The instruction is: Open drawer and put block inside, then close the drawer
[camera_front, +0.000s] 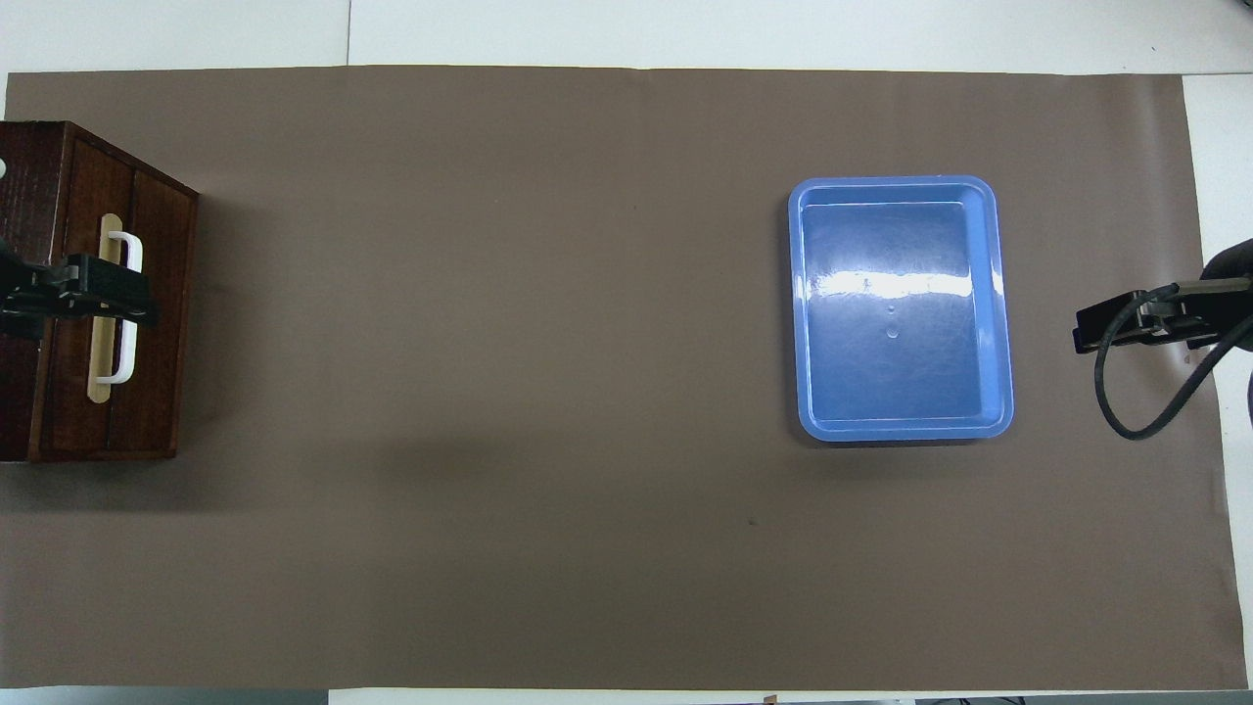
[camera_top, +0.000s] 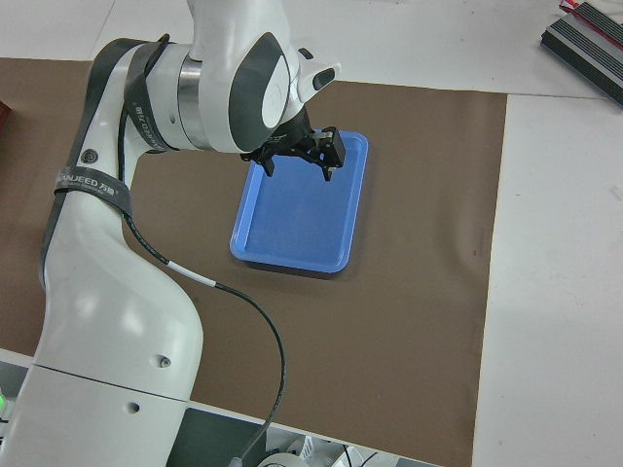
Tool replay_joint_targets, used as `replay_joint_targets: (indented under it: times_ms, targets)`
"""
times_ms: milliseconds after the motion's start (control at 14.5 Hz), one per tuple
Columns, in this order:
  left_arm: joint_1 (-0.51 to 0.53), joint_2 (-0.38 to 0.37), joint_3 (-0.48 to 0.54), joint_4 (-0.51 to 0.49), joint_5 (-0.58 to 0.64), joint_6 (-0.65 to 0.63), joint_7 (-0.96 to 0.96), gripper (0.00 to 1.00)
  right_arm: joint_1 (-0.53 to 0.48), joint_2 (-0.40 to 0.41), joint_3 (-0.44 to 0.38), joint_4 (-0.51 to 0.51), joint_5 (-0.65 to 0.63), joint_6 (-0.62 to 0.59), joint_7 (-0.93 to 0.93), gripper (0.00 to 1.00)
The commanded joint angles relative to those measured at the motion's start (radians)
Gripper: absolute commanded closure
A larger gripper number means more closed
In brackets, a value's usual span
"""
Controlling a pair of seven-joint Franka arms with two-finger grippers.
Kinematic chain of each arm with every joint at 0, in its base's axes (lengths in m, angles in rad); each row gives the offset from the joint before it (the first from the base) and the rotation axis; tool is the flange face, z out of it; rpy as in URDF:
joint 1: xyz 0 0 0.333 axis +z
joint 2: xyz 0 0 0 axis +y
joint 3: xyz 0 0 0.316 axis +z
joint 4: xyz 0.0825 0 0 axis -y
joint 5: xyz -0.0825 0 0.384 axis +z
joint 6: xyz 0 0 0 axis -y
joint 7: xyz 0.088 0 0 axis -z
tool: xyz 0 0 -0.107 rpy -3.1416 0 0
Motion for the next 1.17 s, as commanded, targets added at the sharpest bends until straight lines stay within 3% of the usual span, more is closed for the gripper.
replay_joint_targets:
  times_ms: [0,1102]
  targets:
    - [-0.001,0.011,0.004,0.022,0.018,0.008,0.029,0.00,-0.006,-0.001,0.002,0.006,-0.011,-0.015,-0.011,0.00]
    - [-0.001,-0.003,0.004,-0.025,0.009,0.063,0.038,0.00,-0.021,-0.001,0.001,0.006,-0.011,-0.014,-0.011,0.00]
